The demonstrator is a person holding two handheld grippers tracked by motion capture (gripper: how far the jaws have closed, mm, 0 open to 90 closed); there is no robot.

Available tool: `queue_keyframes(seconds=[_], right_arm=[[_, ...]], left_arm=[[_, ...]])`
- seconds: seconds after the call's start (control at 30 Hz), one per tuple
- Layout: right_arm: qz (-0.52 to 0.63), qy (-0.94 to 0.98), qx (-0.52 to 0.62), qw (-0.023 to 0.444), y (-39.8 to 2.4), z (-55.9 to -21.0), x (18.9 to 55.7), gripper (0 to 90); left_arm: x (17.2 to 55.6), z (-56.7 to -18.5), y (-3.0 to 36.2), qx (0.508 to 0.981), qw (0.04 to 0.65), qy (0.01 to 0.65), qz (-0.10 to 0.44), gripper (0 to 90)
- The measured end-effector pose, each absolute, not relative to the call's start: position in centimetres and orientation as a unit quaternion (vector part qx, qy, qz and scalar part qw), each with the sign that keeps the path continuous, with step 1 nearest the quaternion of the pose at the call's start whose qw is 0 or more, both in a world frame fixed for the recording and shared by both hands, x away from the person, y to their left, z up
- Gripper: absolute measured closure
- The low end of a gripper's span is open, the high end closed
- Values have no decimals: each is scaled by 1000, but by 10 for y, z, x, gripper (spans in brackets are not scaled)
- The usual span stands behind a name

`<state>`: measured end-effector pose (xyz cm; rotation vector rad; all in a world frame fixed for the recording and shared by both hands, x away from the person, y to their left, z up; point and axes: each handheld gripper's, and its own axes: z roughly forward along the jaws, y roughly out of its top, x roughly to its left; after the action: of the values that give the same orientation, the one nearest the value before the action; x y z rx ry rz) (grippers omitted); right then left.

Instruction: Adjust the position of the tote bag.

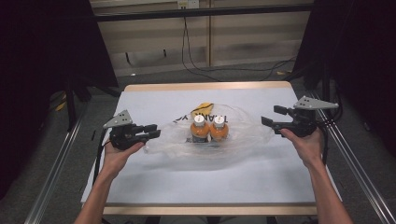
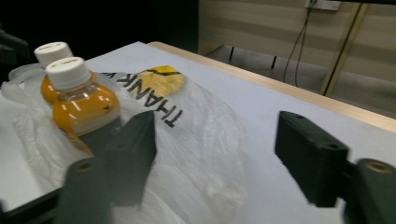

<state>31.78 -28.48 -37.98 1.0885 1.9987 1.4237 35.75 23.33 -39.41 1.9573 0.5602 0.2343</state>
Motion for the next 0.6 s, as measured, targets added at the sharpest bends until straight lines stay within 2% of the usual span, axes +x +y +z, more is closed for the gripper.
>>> queue_keyframes(seconds=[0.17,0.2,0.3,0.33,0.37,0.53,0.6], right_arm=[[503,770,345,189,-248,-379,325,610],[503,770,345,189,-248,-379,325,610],[481,803,313,161,-223,-381,332,750],[481,803,313,161,-223,-381,332,750],[471,816,301,148,-213,-385,337,813],[446,840,285,122,-193,-392,349,887],[431,847,286,125,-187,-393,355,900]], left_arm=[[360,-398,210,837,495,217,86,775],[360,-398,210,837,495,217,86,779],[363,-403,199,847,482,210,79,794],[364,-404,195,851,475,210,79,794],[368,-405,188,859,465,200,78,812],[377,-406,169,869,453,191,66,839],[381,-406,160,877,436,187,70,842]])
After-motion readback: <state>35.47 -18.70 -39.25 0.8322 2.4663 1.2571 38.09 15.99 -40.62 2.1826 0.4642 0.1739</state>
